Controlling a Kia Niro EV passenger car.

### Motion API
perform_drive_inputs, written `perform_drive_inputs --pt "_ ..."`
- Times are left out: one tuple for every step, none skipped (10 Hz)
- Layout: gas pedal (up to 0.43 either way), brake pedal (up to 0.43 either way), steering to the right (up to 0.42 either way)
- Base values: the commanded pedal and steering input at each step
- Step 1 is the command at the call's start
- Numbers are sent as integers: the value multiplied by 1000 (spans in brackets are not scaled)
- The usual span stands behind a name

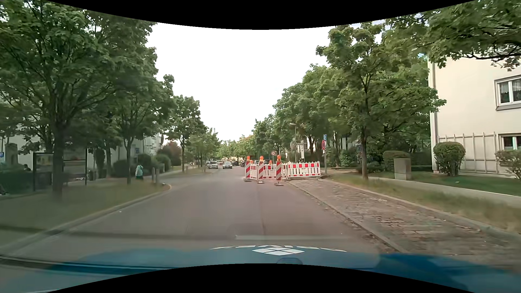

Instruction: Follow the waypoints while adhering to traffic rules and regulations

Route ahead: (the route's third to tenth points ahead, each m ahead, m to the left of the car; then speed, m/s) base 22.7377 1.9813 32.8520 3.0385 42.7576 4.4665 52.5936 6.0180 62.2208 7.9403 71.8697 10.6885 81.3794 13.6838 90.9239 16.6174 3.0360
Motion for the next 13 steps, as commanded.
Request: perform_drive_inputs --pt "0 195 -24" --pt "0 183 -24" --pt "0 165 -23" --pt "0 159 -20" --pt "0 159 -13" --pt "0 146 -6" --pt "0 122 -1" --pt "0 104 -1" --pt "0 91 -1" --pt "0 91 0" --pt "0 73 0" --pt "0 67 0" --pt "0 18 -3"
